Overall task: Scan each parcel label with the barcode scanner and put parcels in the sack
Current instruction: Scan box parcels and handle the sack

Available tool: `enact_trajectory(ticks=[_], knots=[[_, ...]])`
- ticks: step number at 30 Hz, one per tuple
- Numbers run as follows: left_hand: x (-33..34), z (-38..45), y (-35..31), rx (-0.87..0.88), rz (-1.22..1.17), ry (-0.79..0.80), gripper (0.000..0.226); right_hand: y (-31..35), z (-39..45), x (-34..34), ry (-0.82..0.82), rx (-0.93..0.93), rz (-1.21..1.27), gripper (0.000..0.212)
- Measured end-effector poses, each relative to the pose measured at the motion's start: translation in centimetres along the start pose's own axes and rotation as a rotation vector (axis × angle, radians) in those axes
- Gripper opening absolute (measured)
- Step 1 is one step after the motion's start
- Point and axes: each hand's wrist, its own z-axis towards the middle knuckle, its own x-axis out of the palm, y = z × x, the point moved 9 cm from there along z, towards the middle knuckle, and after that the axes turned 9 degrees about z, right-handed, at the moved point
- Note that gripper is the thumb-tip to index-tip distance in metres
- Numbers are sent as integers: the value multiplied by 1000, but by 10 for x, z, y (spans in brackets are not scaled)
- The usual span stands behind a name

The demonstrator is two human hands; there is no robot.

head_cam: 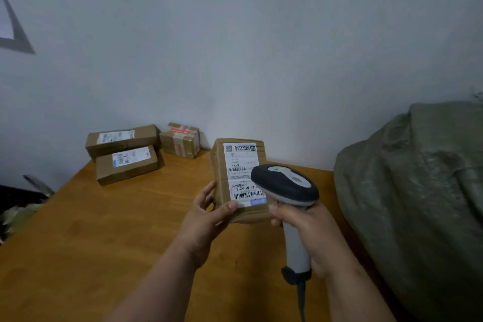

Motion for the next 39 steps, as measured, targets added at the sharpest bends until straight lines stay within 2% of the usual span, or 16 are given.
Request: enact_trajectory(ticks=[3,7,10,14,19,23,26,32,39], knots=[[9,-11,-6,30,-5,-14,76,3,-13,-10,4,-8,-37,30],[16,-21,-10,47,-5,-23,74,5,-22,-20,-14,-17,-35,7],[19,-30,-14,66,-3,-33,76,12,-30,-22,-4,-47,-17,13],[22,-37,-19,89,12,-42,79,18,-39,-22,39,-82,-1,4],[23,-44,-19,98,28,-54,83,24,-47,-21,60,-130,-1,10],[25,-49,-16,101,44,-52,85,24,-50,-22,59,-128,7,3],[24,-53,-15,98,52,-53,88,25,-54,-20,91,-109,1,17],[52,-47,-22,100,79,-2,82,30,-68,-51,-45,-77,-1,22],[137,-50,-61,193,151,174,81,54,-106,-109,-267,-143,47,23]])
